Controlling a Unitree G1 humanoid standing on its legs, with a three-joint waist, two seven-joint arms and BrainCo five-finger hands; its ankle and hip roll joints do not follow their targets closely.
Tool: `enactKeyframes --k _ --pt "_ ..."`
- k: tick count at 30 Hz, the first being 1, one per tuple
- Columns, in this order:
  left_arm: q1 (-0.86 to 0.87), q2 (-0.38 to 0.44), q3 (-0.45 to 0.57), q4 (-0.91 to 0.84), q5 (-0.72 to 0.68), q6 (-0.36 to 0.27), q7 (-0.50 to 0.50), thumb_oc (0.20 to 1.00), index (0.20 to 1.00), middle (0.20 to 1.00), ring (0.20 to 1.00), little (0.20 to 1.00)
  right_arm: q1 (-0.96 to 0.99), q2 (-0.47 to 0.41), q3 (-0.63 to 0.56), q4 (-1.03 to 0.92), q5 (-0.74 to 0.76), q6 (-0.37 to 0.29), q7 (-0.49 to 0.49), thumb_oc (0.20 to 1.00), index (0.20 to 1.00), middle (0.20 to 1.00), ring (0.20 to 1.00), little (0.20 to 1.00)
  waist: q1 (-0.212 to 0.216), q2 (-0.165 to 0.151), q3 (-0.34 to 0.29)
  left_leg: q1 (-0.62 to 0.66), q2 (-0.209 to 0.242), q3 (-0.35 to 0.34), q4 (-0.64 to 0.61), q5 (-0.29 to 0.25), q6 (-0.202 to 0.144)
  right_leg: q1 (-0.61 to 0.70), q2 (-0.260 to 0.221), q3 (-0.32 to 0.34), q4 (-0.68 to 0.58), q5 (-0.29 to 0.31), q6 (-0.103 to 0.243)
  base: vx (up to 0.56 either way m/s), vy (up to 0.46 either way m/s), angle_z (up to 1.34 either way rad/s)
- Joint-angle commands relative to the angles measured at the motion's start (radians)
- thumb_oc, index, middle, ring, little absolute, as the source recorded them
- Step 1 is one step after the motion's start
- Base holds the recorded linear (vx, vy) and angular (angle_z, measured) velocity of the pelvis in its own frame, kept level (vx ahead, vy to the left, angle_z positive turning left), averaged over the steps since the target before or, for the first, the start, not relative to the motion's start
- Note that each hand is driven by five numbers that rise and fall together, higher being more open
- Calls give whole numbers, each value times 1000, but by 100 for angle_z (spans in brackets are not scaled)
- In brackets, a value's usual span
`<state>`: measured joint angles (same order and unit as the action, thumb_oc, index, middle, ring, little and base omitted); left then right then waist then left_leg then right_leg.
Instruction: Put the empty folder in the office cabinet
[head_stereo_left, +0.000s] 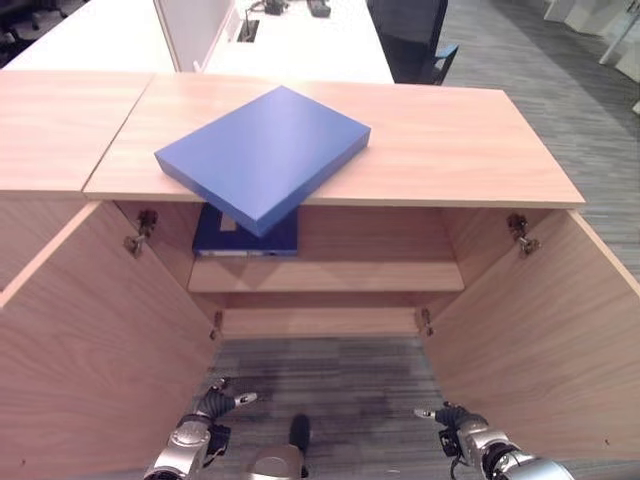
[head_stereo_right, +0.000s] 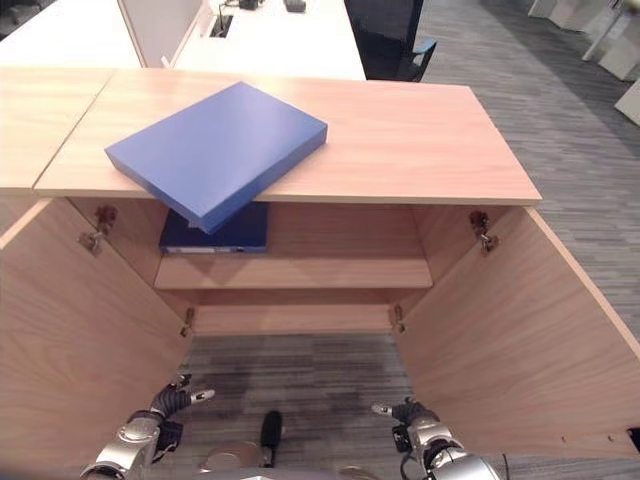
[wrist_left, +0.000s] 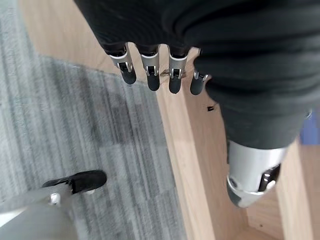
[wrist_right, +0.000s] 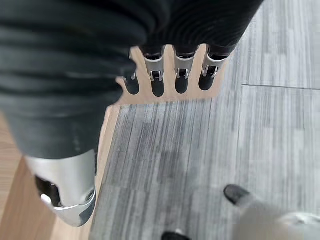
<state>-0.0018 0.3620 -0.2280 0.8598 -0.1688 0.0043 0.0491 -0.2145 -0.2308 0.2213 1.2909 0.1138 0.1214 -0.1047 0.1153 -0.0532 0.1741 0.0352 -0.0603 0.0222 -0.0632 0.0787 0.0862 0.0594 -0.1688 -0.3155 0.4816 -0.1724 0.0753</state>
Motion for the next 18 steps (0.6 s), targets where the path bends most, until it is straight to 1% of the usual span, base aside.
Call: enactKeyframes --k 1,2,3,4,5,6,7,9,10,11,12,13,14,15,16,17,18 --pt "38 32 31 -68 10 -4 1 1000 1000 1000 1000 1000 -7 -10 2 -36 -38 -3 15 1000 1000 1000 1000 1000 26 -10 0 7 0 3 60 -124 -4 -71 -147 -22 69 237 63 147 108 9" --pt "40 32 33 -69 10 -3 1 1000 1000 1000 1000 1000 -5 -9 3 -38 -38 -3 15 1000 1000 1000 1000 1000 26 -13 3 14 -3 4 58 -129 -3 -69 -151 -18 77 231 68 141 67 5" --pt "38 34 39 -84 10 -2 7 1000 1000 1000 1000 1000 -2 -7 3 -47 -37 -2 19 1000 1000 1000 1000 1000 25 -6 12 27 5 -2 59 -138 -3 -95 -155 -51 42 230 63 115 -1 0" --pt "36 33 43 -85 6 -2 10 1000 1000 1000 1000 1000 -2 -6 4 -54 -36 -2 20 1000 1000 1000 1000 1000 23 -3 17 28 8 -10 63 -141 -5 -103 -145 -54 4 218 61 104 -5 0" --pt "36 32 43 -85 6 -2 10 1000 1000 1000 1000 1000 -2 -6 4 -54 -36 -1 20 1000 1000 1000 1000 1000 22 -2 17 28 9 -10 64 -141 -6 -101 -143 -56 2 218 60 64 -72 10" --pt "28 29 45 -86 2 -6 19 1000 1000 1000 1000 1000 -6 -2 8 -70 -31 -2 18 1000 1000 1000 1000 1000 18 -1 28 33 17 -20 69 -148 -12 -122 -117 -52 -88 216 62 3 -77 10" --pt "23 26 45 -90 1 -7 24 1000 1000 1000 1000 1000 -7 2 11 -78 -29 -3 18 1000 1000 1000 1000 1000 13 -5 34 25 15 -22 74 -135 -13 -141 -104 -52 -162 236 53 29 -113 7" --pt "11 24 43 -91 4 -10 29 1000 1000 1000 1000 1000 -8 6 22 -99 -29 -2 18 1000 1000 1000 1000 1000 2 -12 47 36 15 -36 78 -144 -23 -169 -76 -13 -264 261 66 31 -92 -5" --pt "11 24 43 -91 4 -10 29 1000 1000 1000 1000 1000 -8 6 22 -99 -29 -2 18 1000 1000 1000 1000 1000 3 -12 48 37 16 -35 78 -144 -23 -168 -75 -13 -265 261 66 54 -78 12" --pt "7 23 42 -91 6 -13 30 1000 1000 1000 1000 1000 -10 8 29 -105 -32 -2 21 1000 1000 1000 1000 1000 -2 -16 53 44 13 -38 81 -149 -27 -177 -66 2 -299 275 71 111 -122 26" --pt "6 23 39 -102 14 -19 26 1000 1000 1000 1000 1000 -4 11 33 -99 -39 -4 25 1000 1000 1000 1000 1000 -7 -31 48 49 2 -47 91 -165 -35 -141 -50 12 -404 269 77 159 -158 25" --pt "14 19 39 -104 18 -16 25 1000 1000 1000 1000 1000 -1 12 36 -94 -41 -2 24 1000 1000 1000 1000 1000 -6 -37 37 51 -1 -46 90 -168 -37 -129 -44 10 -419 265 72 130 -122 20" --pt "15 19 39 -104 18 -16 25 1000 1000 1000 1000 1000 0 13 37 -94 -41 -2 24 1000 1000 1000 1000 1000 -6 -37 37 51 0 -46 90 -169 -37 -127 -43 9 -421 266 72 177 -125 16" --pt "29 12 46 -115 13 -15 26 1000 1000 1000 1000 1000 3 11 40 -84 -44 1 24 1000 1000 1000 1000 1000 -4 -42 13 65 10 -48 79 -173 -43 -102 -25 3 -450 270 69 130 -89 18" --pt "30 12 46 -116 13 -15 26 1000 1000 1000 1000 1000 4 11 40 -84 -44 1 24 1000 1000 1000 1000 1000 -4 -42 12 66 10 -49 78 -173 -43 -100 -25 2 -451 270 68 242 -187 20" --pt "37 -1 54 -113 -2 -14 28 1000 1000 1000 1000 1000 10 8 37 -77 -38 -1 21 1000 1000 1000 1000 1000 -1 -44 -5 72 19 -54 72 -176 -51 -76 -8 -9 -483 268 65 145 -139 16" --pt "41 -7 57 -109 -18 -12 26 1000 1000 1000 1000 1000 11 5 34 -75 -33 -2 18 1000 1000 1000 1000 1000 -2 -44 -10 71 23 -56 70 -175 -54 -70 -2 -12 -492 266 63 175 -175 17"
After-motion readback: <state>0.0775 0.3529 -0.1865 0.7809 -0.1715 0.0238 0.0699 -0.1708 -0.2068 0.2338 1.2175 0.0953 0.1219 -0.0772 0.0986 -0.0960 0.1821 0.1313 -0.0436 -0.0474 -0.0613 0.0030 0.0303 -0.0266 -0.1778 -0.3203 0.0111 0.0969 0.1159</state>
